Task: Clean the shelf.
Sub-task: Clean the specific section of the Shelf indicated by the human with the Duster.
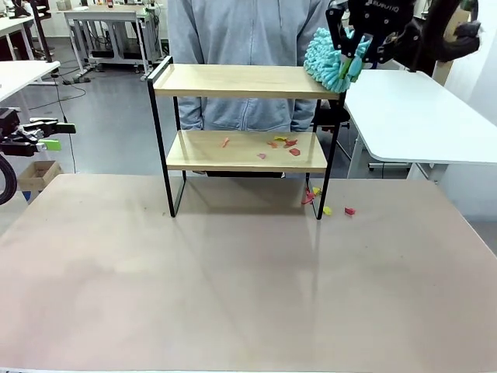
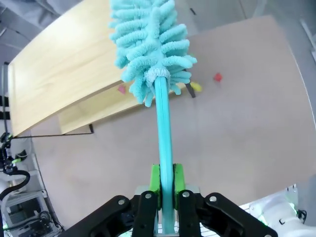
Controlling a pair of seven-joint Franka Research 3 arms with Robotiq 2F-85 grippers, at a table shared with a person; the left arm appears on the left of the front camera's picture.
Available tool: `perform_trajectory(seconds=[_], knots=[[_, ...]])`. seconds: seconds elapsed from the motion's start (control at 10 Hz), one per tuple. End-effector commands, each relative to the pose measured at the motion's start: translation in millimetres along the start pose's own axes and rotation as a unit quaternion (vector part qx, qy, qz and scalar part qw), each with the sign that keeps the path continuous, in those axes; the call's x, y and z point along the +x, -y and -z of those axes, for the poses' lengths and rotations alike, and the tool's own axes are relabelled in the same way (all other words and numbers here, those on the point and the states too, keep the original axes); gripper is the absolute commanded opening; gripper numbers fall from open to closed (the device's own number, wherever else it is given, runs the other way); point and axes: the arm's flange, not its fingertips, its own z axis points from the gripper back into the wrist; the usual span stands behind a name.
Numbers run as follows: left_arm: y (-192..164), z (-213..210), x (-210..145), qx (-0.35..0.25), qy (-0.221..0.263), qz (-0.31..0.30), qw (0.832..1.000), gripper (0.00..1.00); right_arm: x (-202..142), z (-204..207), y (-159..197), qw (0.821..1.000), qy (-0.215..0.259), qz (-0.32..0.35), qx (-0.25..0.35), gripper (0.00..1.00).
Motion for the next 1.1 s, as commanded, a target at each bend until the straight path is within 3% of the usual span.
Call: perform_trajectory(seconds=[0.0, 0.1, 0.2, 0.5, 0.8, 1.0], knots=[[1.2, -0.3, 3.2, 0.000, 0.001, 0.003, 1.000, 1.00, -8.2, 2.7, 9.2, 0.997, 0.001, -0.029, 0.072, 0.13], [1.2, -0.3, 3.2, 0.000, 0.001, 0.003, 1.000, 1.00, 0.0, 0.0, 0.0, 1.000, 0.000, 0.000, 0.000, 0.13], [1.2, -0.3, 3.2, 0.000, 0.001, 0.003, 1.000, 1.00, 0.0, 0.0, 0.0, 1.000, 0.000, 0.000, 0.000, 0.13], [1.2, -0.3, 3.2, 0.000, 0.001, 0.003, 1.000, 1.00, -1.6, -25.6, 27.5, 0.992, 0.050, -0.039, 0.110, 0.13], [1.2, -0.3, 3.2, 0.000, 0.001, 0.003, 1.000, 1.00, 3.9, -40.9, 65.1, 0.973, 0.028, -0.107, 0.202, 0.13], [1.2, -0.3, 3.2, 0.000, 0.001, 0.003, 1.000, 1.00, -0.2, -43.6, 75.9, 0.943, -0.014, -0.197, 0.269, 0.13]])
